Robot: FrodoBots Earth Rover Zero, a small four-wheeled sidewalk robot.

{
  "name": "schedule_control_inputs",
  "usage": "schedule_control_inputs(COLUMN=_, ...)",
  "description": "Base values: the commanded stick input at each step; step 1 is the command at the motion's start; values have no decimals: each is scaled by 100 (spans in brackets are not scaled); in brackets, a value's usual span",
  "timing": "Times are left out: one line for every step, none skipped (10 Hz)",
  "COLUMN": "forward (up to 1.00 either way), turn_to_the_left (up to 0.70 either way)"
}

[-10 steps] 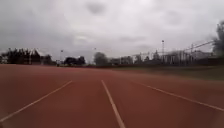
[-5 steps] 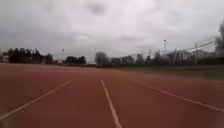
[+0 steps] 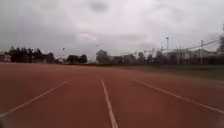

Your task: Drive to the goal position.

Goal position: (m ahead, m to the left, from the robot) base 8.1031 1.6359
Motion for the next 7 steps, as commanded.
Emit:
schedule_control_inputs(forward=70, turn_to_the_left=0)
schedule_control_inputs(forward=70, turn_to_the_left=0)
schedule_control_inputs(forward=70, turn_to_the_left=0)
schedule_control_inputs(forward=70, turn_to_the_left=0)
schedule_control_inputs(forward=70, turn_to_the_left=0)
schedule_control_inputs(forward=70, turn_to_the_left=0)
schedule_control_inputs(forward=70, turn_to_the_left=0)
